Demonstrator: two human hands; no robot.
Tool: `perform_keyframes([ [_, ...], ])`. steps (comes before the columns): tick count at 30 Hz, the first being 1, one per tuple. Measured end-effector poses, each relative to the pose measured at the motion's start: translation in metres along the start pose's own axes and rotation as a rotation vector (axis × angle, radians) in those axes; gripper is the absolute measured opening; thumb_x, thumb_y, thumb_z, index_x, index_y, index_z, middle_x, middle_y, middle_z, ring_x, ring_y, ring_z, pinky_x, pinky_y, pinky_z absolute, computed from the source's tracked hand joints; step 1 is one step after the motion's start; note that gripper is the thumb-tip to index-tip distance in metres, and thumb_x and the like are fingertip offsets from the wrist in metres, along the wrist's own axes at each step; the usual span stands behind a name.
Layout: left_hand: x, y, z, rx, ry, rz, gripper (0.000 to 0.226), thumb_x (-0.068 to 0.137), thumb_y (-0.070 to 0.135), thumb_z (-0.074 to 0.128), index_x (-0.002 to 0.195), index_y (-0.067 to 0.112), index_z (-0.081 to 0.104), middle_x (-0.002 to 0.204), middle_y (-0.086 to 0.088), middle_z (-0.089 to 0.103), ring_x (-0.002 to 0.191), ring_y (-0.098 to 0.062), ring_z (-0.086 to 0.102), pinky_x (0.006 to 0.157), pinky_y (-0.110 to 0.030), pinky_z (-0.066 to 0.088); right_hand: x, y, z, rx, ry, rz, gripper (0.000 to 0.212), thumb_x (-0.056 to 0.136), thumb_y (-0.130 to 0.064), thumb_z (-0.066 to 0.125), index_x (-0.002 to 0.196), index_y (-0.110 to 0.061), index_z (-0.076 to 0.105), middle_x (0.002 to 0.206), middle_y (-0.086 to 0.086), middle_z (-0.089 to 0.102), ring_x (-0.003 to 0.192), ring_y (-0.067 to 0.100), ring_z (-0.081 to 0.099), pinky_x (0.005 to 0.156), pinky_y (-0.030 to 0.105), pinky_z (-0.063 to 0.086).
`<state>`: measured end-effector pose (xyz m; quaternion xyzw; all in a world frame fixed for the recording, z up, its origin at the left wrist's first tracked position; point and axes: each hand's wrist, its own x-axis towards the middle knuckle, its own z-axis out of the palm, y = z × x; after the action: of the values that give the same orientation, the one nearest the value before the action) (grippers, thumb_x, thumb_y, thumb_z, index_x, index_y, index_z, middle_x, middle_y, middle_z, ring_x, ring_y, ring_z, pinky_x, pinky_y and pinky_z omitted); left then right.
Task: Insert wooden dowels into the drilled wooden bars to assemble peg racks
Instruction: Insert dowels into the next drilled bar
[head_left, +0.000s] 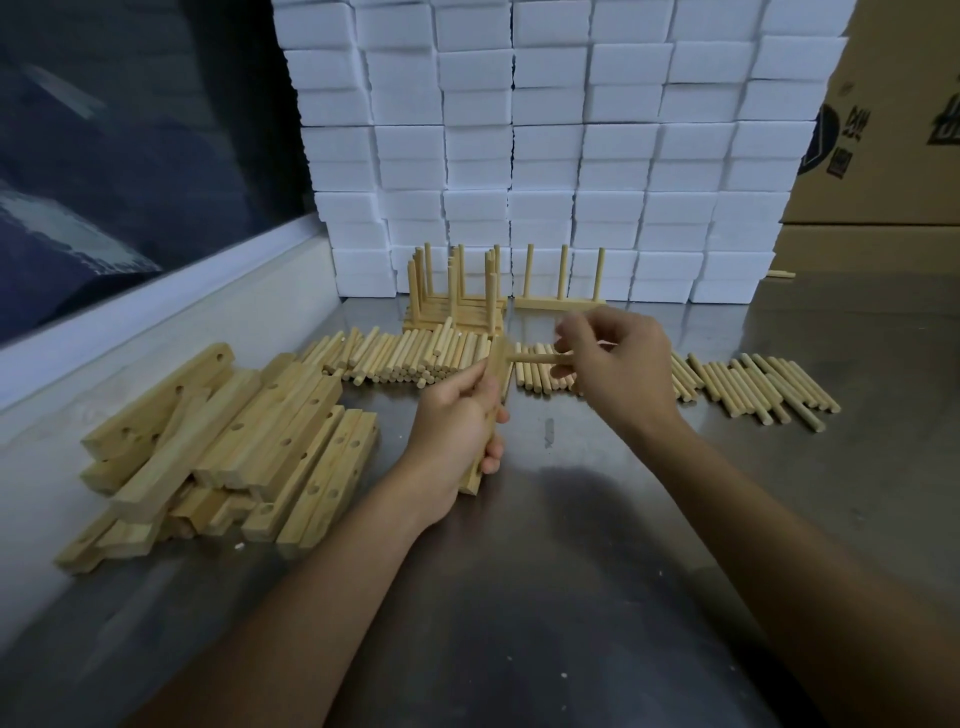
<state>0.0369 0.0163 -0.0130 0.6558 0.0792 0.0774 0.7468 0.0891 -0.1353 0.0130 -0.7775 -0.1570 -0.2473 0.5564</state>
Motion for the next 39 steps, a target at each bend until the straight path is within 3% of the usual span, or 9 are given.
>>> perform_keyframes([
  [5, 0.005, 0.007, -0.009, -0.211, 0.076, -0.137, 0.037, 0.104, 0.015, 0.046, 0.141, 0.015, 0.050, 0.081, -0.012, 0.058, 0.046, -0.014, 0.049, 0.038, -0.025, 0.039, 0.006, 0.002, -0.006, 0.131, 0.064, 0.146, 0.037, 0.105, -0.028, 0.042, 0.079, -0.017, 0.067, 0.070, 0.003, 0.068, 0.052, 0.012, 0.064, 0.047, 0.019, 0.046],
  [9, 0.004, 0.011, -0.010, -0.304, 0.068, -0.199, 0.030, 0.105, 0.018, 0.043, 0.130, 0.007, 0.054, 0.077, -0.011, 0.056, 0.049, -0.015, 0.049, 0.039, -0.024, 0.041, 0.001, 0.018, -0.008, -0.220, 0.030, 0.067, 0.033, 0.102, -0.026, 0.048, 0.083, -0.009, 0.069, 0.070, 0.009, 0.068, 0.059, 0.025, 0.064, 0.056, 0.038, 0.055],
  [12, 0.003, 0.012, -0.011, -0.398, 0.052, -0.256, 0.030, 0.105, 0.020, 0.044, 0.124, 0.000, 0.056, 0.074, -0.011, 0.055, 0.051, -0.015, 0.050, 0.040, -0.023, 0.043, -0.005, 0.027, -0.005, -0.563, -0.128, -0.063, 0.024, 0.100, -0.028, 0.054, 0.090, -0.013, 0.070, 0.073, 0.000, 0.068, 0.060, 0.015, 0.060, 0.057, 0.031, 0.053],
  [15, 0.003, 0.013, -0.011, -0.449, 0.049, -0.289, 0.028, 0.104, 0.020, 0.045, 0.116, -0.002, 0.058, 0.075, -0.011, 0.056, 0.055, -0.016, 0.051, 0.044, -0.023, 0.046, -0.010, 0.024, 0.008, -0.681, -0.279, -0.152, 0.018, 0.097, -0.032, 0.057, 0.107, -0.022, 0.068, 0.095, -0.004, 0.070, 0.082, 0.013, 0.063, 0.073, 0.033, 0.056],
  [22, 0.003, 0.014, -0.012, -0.515, 0.046, -0.286, 0.026, 0.104, 0.022, 0.046, 0.098, -0.001, 0.057, 0.069, -0.011, 0.054, 0.050, -0.017, 0.052, 0.043, -0.021, 0.045, -0.027, 0.017, 0.034, -0.864, -0.649, -0.225, 0.053, 0.102, -0.055, 0.022, 0.144, -0.032, 0.045, 0.132, 0.003, 0.046, 0.118, 0.027, 0.043, 0.099, 0.043, 0.037],
  [27, 0.004, 0.012, -0.010, -0.478, 0.046, -0.246, 0.022, 0.104, 0.020, 0.047, 0.104, 0.001, 0.057, 0.071, -0.009, 0.052, 0.053, -0.016, 0.049, 0.042, -0.022, 0.044, -0.028, 0.014, 0.034, -0.908, -0.654, -0.218, 0.049, 0.102, -0.053, 0.026, 0.128, -0.028, 0.059, 0.126, 0.001, 0.049, 0.113, 0.027, 0.045, 0.094, 0.042, 0.039],
  [31, 0.004, 0.011, -0.012, -0.462, 0.046, -0.243, 0.024, 0.103, 0.021, 0.048, 0.110, 0.001, 0.058, 0.075, -0.010, 0.053, 0.053, -0.015, 0.050, 0.044, -0.022, 0.046, -0.026, 0.015, 0.034, -0.843, -0.467, -0.268, 0.034, 0.099, -0.046, 0.043, 0.103, -0.022, 0.067, 0.096, 0.001, 0.056, 0.091, 0.023, 0.055, 0.081, 0.037, 0.044],
  [37, 0.005, 0.011, -0.011, -0.452, 0.051, -0.239, 0.025, 0.103, 0.022, 0.048, 0.112, 0.002, 0.058, 0.075, -0.009, 0.054, 0.053, -0.015, 0.051, 0.045, -0.023, 0.046, -0.028, 0.014, 0.034, -0.838, -0.420, -0.190, 0.034, 0.095, -0.049, 0.048, 0.112, -0.024, 0.063, 0.104, 0.003, 0.058, 0.096, 0.023, 0.056, 0.081, 0.036, 0.042],
  [39, 0.005, 0.011, -0.012, -0.449, 0.049, -0.236, 0.025, 0.103, 0.022, 0.048, 0.113, 0.001, 0.059, 0.074, -0.009, 0.055, 0.053, -0.015, 0.051, 0.044, -0.023, 0.046, -0.028, 0.012, 0.032, -0.813, -0.382, -0.192, 0.025, 0.094, -0.043, 0.055, 0.102, -0.022, 0.065, 0.097, 0.002, 0.061, 0.090, 0.022, 0.059, 0.077, 0.035, 0.046],
])
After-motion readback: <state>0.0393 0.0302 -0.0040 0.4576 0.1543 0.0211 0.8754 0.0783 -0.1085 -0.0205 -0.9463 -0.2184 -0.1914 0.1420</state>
